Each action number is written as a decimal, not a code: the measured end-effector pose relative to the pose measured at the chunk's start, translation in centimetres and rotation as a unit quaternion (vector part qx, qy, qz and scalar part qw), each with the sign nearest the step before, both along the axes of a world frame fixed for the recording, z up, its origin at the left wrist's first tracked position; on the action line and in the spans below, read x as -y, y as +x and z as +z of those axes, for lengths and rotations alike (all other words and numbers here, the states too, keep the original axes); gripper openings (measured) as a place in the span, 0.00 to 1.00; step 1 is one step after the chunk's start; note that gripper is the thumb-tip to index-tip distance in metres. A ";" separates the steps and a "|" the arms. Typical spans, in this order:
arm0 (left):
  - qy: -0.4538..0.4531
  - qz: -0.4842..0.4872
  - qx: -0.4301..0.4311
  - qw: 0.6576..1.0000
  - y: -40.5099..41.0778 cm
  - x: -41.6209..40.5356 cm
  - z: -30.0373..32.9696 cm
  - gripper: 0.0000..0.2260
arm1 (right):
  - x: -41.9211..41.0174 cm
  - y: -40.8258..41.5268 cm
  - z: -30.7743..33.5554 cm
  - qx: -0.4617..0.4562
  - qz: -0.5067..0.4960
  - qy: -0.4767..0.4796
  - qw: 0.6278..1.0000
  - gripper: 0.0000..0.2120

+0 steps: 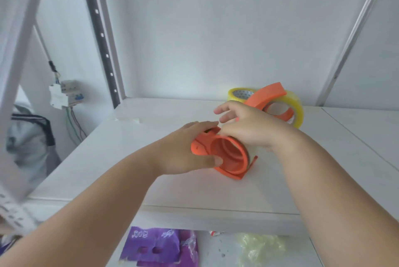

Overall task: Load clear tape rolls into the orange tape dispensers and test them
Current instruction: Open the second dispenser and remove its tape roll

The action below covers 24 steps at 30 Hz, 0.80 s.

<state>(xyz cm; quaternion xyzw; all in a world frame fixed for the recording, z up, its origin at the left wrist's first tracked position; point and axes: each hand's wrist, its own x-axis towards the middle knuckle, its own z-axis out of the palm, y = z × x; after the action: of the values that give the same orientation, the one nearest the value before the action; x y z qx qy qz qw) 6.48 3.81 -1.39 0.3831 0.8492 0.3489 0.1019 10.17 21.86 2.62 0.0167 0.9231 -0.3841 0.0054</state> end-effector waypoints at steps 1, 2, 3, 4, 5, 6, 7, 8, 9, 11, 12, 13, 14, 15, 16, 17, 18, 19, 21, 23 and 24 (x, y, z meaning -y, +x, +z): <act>-0.030 0.006 -0.018 0.999 -0.2 0.7 -0.2 0.40 | 0.6 -0.4 0.0 -0.001 0.006 -0.032 0.999 0.17; -0.050 0.016 -0.032 0.998 -0.3 1.2 -0.4 0.46 | 1.2 -0.7 -0.1 -0.002 0.012 -0.066 0.998 0.16; -0.065 0.030 -0.041 0.997 -0.5 1.7 -0.6 0.52 | 1.6 -1.0 -0.3 -0.002 0.017 -0.104 0.994 0.16; -0.074 0.048 -0.049 0.995 -0.6 2.1 -0.8 0.55 | 2.0 -1.3 -0.6 0.001 0.022 -0.150 0.988 0.17; -0.077 0.065 -0.054 0.993 -0.8 2.5 -1.1 0.56 | 2.3 -1.5 -1.0 0.006 0.026 -0.202 0.979 0.17; -0.075 0.078 -0.061 0.992 -0.9 2.7 -1.3 0.57 | 2.6 -1.7 -1.4 0.010 0.028 -0.253 0.967 0.16; -0.068 0.087 -0.069 0.992 -1.1 3.0 -1.6 0.58 | 2.8 -1.7 -1.8 0.008 0.027 -0.297 0.954 0.15; -0.059 0.091 -0.082 0.991 -1.1 3.2 -1.8 0.58 | 3.0 -1.7 -2.3 0.001 0.024 -0.332 0.943 0.14; -0.047 0.094 -0.101 0.989 -1.2 3.4 -2.1 0.58 | 3.3 -1.8 -2.7 -0.007 0.017 -0.359 0.933 0.13; -0.025 0.093 -0.146 0.985 -1.4 3.6 -2.7 0.57 | 3.8 -1.8 -3.7 -0.027 -0.006 -0.386 0.922 0.10; -0.015 0.093 -0.168 0.981 -1.5 3.6 -3.0 0.55 | 4.0 -1.9 -4.1 -0.039 -0.016 -0.388 0.921 0.08; -0.003 0.094 -0.189 0.977 -1.5 3.6 -3.2 0.54 | 4.1 -1.9 -4.5 -0.057 -0.021 -0.385 0.921 0.07; 0.008 0.096 -0.209 0.973 -1.6 3.6 -3.4 0.52 | 4.2 -2.0 -4.9 -0.078 -0.021 -0.381 0.921 0.06; 0.018 0.097 -0.226 0.969 -1.7 3.6 -3.7 0.50 | 4.1 -2.0 -5.3 -0.100 -0.018 -0.379 0.920 0.05; 0.027 0.098 -0.239 0.966 -1.8 3.6 -3.9 0.48 | 3.9 -2.1 -5.6 -0.119 -0.015 -0.376 0.919 0.04; 0.039 0.098 -0.241 0.965 -1.9 3.5 -4.0 0.46 | 3.7 -2.1 -5.8 -0.133 -0.012 -0.372 0.919 0.02; 0.051 0.098 -0.235 0.966 -1.9 3.5 -4.1 0.45 | 3.3 -2.1 -6.0 -0.146 -0.008 -0.364 0.920 0.03; 0.065 0.100 -0.225 0.967 -1.9 3.5 -4.1 0.44 | 3.0 -2.1 -6.2 -0.156 -0.002 -0.354 0.922 0.06; 0.083 0.099 -0.215 0.968 -2.0 3.6 -3.8 0.43 | 2.5 -1.9 -6.3 -0.158 0.016 -0.331 0.930 0.09; 0.085 0.090 -0.229 0.966 -2.2 3.7 -3.6 0.42 | 2.3 -1.7 -6.5 -0.138 0.031 -0.314 0.939 0.10; 0.084 0.087 -0.236 0.964 -2.4 3.7 -3.5 0.42 | 2.2 -1.7 -6.6 -0.127 0.036 -0.312 0.941 0.09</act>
<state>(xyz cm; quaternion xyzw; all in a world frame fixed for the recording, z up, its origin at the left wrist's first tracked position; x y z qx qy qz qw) 4.09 0.09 -4.91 0.3863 0.8471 0.3260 -0.1643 8.44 19.66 -3.98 -0.0683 0.7500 -0.6512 -0.0932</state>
